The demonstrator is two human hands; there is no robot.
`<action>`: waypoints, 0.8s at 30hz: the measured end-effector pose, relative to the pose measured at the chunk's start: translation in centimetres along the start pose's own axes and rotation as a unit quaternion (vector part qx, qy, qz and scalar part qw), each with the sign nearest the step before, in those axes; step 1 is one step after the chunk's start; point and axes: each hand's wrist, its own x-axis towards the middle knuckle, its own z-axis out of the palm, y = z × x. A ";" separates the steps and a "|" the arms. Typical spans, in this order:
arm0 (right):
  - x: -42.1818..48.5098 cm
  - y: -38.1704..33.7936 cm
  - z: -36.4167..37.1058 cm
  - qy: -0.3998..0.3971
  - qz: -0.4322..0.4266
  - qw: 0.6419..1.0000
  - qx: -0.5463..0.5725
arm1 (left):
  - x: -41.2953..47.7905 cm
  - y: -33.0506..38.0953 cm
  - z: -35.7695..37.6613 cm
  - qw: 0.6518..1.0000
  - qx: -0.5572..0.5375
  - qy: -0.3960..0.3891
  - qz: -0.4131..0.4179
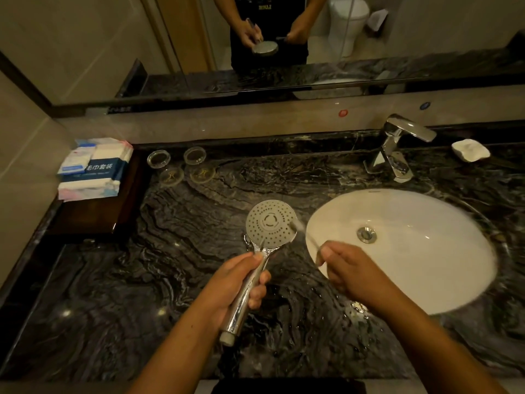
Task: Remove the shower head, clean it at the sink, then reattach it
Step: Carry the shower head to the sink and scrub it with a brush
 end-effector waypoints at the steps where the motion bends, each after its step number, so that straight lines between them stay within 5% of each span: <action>1: -0.3 -0.2 0.3 -0.049 -0.003 0.998 -0.024 | -0.1 -0.1 0.0 1.000 0.003 0.000 -0.004; 5: -0.1 -0.2 0.2 -0.001 -0.007 0.999 -0.053 | -0.2 -0.5 0.2 1.000 0.008 0.001 -0.007; 8: -0.5 -0.4 0.8 -0.066 -0.010 0.996 -0.059 | -0.2 -0.6 0.3 1.000 0.000 0.002 -0.008; 11: -0.3 -0.3 1.0 0.025 -0.016 0.998 -0.052 | -0.2 -0.4 0.5 1.000 0.003 0.001 -0.007; 14: -0.4 -0.6 1.0 -0.060 -0.002 0.997 -0.051 | -0.3 -0.4 0.5 1.000 -0.001 0.003 -0.010; 17: -0.2 -0.6 0.8 0.043 -0.002 0.998 -0.040 | -0.3 -0.4 0.5 1.000 0.000 -0.002 -0.011; 21: -0.3 -0.7 1.1 -0.043 -0.004 0.998 -0.055 | -0.3 -0.4 0.3 1.000 0.005 0.008 -0.012; 24: 0.1 -0.7 1.1 0.023 -0.005 0.999 -0.048 | -0.3 -0.3 0.2 1.000 0.011 0.011 -0.011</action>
